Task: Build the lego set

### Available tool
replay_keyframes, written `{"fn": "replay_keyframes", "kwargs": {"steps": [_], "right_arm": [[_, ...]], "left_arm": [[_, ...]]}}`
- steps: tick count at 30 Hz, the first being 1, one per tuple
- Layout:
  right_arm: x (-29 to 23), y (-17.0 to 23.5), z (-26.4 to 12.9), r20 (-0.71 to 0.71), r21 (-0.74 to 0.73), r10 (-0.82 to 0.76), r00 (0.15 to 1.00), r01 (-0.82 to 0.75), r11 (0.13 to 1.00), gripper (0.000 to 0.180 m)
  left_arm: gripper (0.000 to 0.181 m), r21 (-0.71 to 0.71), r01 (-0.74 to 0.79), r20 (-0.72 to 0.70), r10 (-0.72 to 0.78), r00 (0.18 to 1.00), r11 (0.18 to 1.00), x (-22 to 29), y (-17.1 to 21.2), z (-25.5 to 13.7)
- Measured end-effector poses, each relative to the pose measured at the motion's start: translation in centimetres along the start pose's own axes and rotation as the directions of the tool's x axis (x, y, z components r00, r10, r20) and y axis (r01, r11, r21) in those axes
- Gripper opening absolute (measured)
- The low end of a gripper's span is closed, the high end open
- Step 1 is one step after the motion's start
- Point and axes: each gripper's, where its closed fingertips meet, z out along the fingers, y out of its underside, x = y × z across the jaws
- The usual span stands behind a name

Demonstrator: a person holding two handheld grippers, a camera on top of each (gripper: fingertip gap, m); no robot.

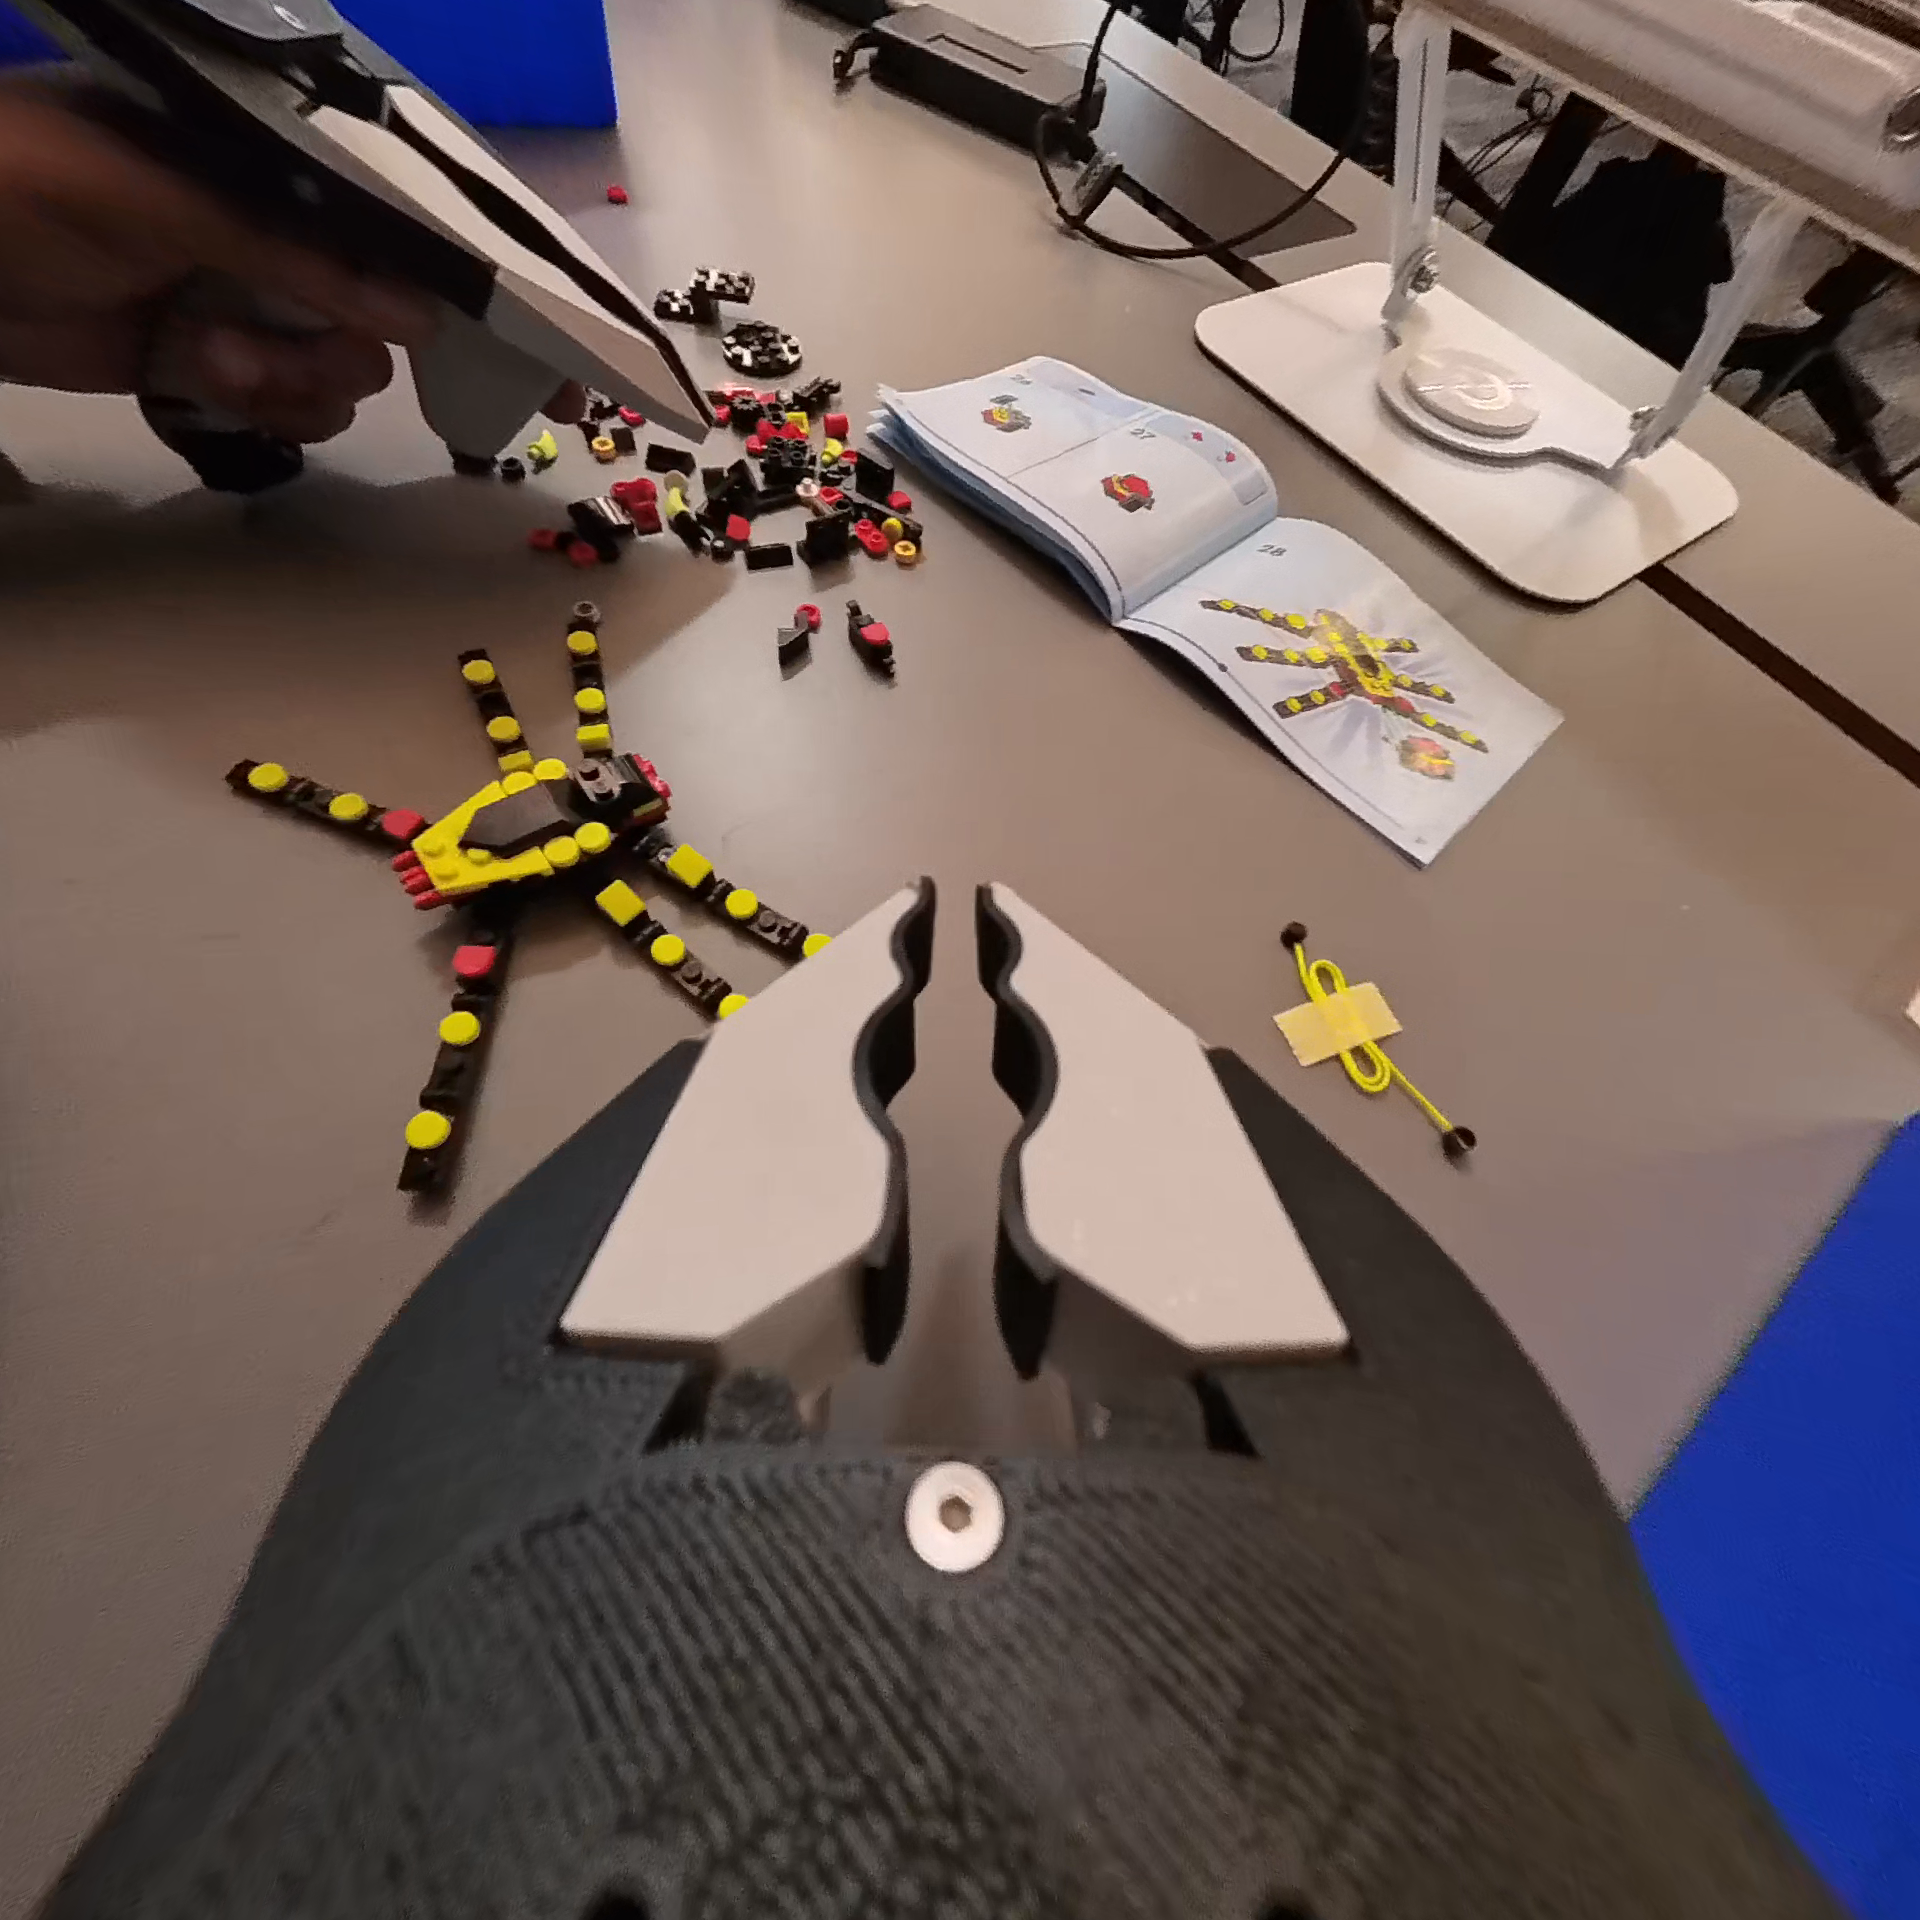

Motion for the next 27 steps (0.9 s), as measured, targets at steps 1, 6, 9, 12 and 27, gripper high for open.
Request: {"fn": "replay_keyframes", "kwargs": {"steps": [1,6,9,12,27], "right_arm": [[-0.1,-0.1,0.1,0.005,0.006,-0.001,1.000,0.001,1.000,0.004],[-0.8,-1.8,0.1,0.012,0.073,-0.022,1.000,0.021,0.997,0.010],[0.0,-0.9,0.6,-0.071,0.010,-0.068,0.995,0.069,0.998,0.026],[1.4,-1.1,0.5,-0.188,0.037,-0.114,0.976,0.123,0.992,0.028],[2.8,-1.7,-0.1,-0.300,0.196,0.008,0.954,0.053,0.979,0.129]], "left_arm": [[0.000,-0.004,-0.002,-0.003,0.002,1.000,1.000,0.1,0.0,0.0],[0.000,0.076,-0.025,0.037,0.023,0.999,0.997,-0.5,-1.6,-1.2],[0.000,0.180,-0.072,0.090,0.057,0.994,0.981,-1.7,-3.6,-3.3],[0.000,0.236,-0.040,0.071,0.024,0.997,0.971,-2.8,-4.3,-4.7],[0.156,0.266,0.118,0.175,-0.168,0.970,0.957,-8.7,-4.4,-7.5]]}}
